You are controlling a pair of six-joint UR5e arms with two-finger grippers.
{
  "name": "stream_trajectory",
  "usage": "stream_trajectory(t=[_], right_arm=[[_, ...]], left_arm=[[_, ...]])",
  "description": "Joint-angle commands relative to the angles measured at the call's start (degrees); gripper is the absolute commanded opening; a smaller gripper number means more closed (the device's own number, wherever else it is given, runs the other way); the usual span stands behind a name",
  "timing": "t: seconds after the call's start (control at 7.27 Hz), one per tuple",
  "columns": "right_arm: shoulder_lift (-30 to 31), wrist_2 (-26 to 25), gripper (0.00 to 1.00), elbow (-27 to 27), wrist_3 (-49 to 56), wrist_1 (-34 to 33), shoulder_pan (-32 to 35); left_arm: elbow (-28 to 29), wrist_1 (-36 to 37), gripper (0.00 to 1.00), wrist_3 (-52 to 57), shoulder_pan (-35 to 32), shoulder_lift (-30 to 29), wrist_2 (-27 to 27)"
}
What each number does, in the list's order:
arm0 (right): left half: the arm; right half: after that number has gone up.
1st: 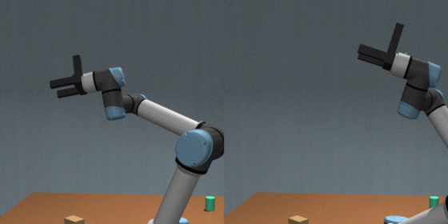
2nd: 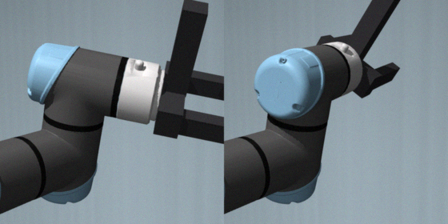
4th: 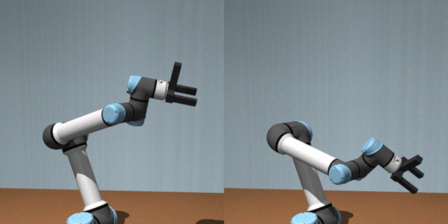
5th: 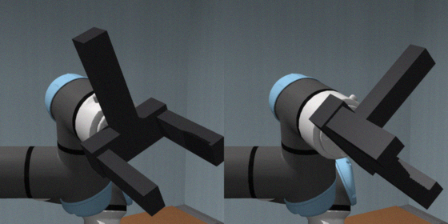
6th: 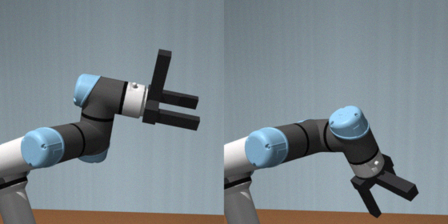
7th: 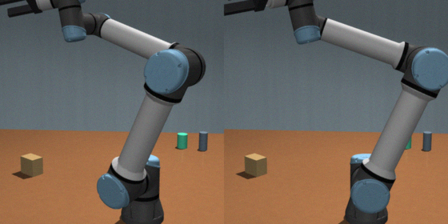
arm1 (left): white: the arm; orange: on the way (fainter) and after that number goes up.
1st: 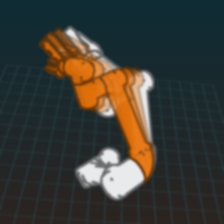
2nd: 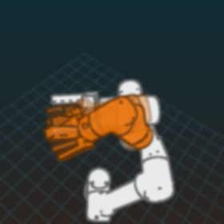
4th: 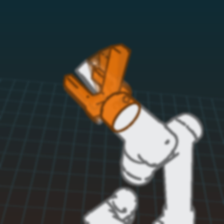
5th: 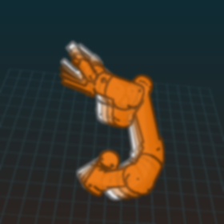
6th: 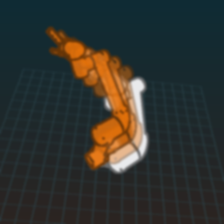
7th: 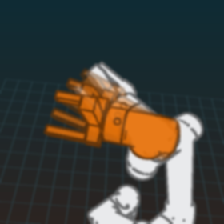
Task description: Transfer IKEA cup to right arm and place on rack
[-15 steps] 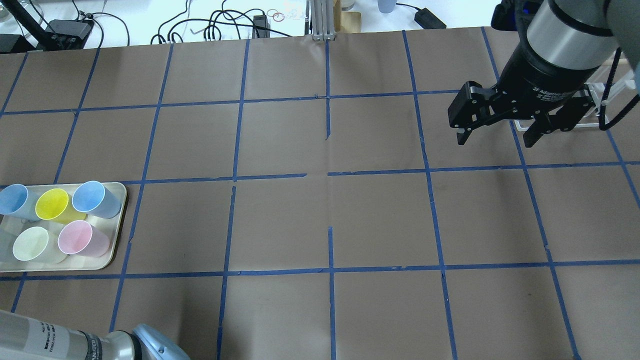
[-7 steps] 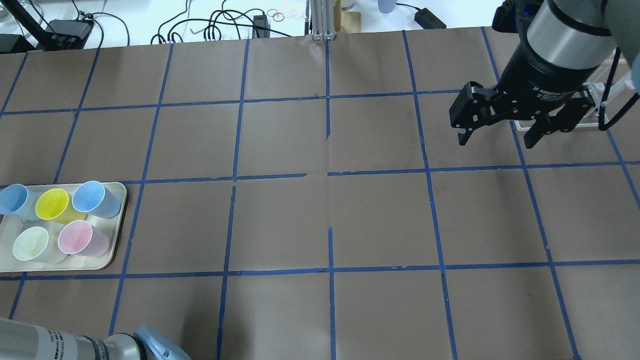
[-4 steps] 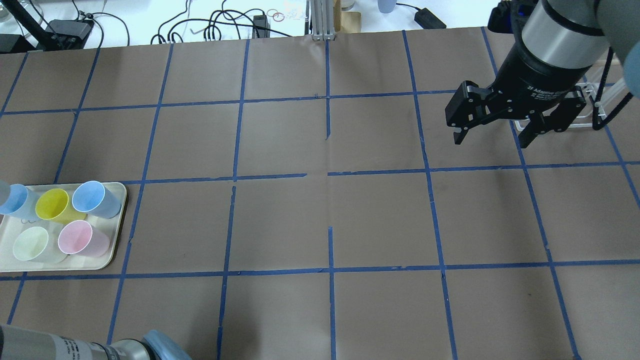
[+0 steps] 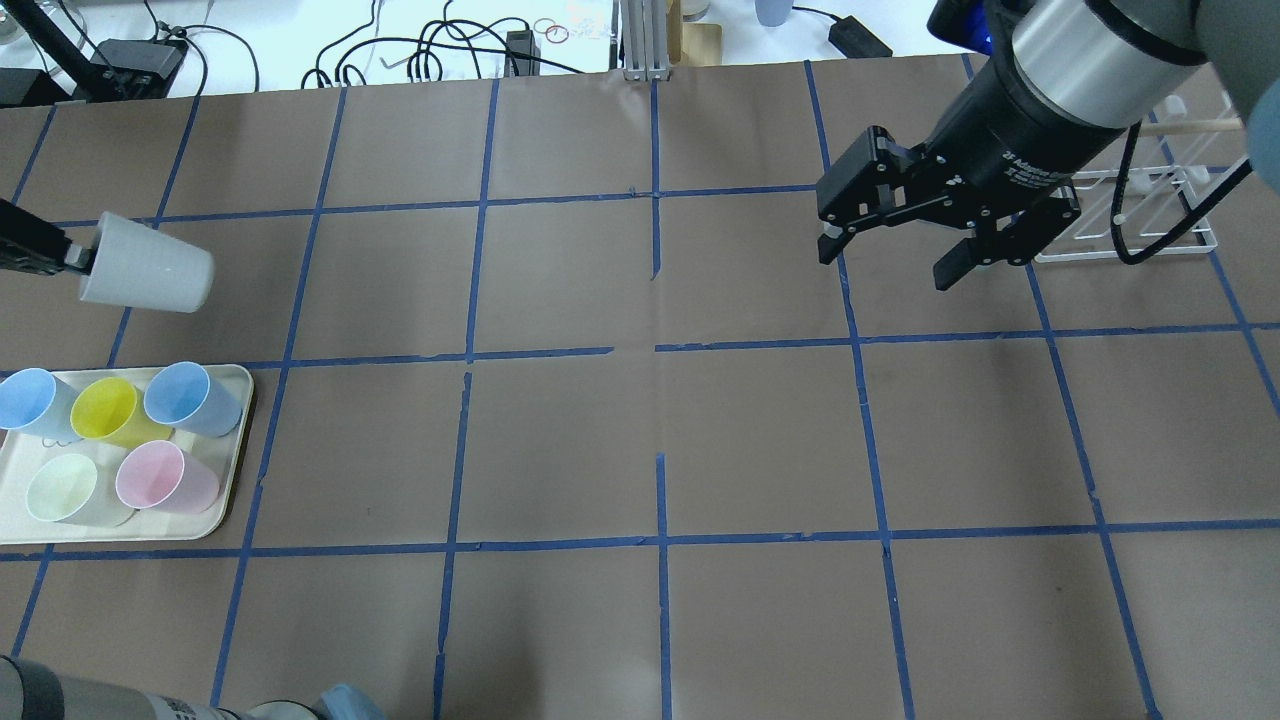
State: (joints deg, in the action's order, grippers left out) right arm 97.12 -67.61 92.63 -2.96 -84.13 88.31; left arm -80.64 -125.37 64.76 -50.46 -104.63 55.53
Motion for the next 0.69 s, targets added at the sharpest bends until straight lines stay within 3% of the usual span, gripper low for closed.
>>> stream_trajectory(t=[0.0,0.28,0.55], right_arm=[[-0.18,15.15,1.00,0.18,2.34,-0.42,-3.12],[-2.02,29.85,1.00,1.32,4.28,0.81,-8.83],[-2.73,44.59,1.00,5.51,8.12,0.81,-10.34]], left_arm=[[-1.96,-9.16,0.00,0.54,-8.12,0.04,-12.50],[-2.24,-16.19,0.00,2.04,-17.61,0.83,-23.14],[-2.50,-20.33,0.00,2.30,-24.12,1.97,-32.02]])
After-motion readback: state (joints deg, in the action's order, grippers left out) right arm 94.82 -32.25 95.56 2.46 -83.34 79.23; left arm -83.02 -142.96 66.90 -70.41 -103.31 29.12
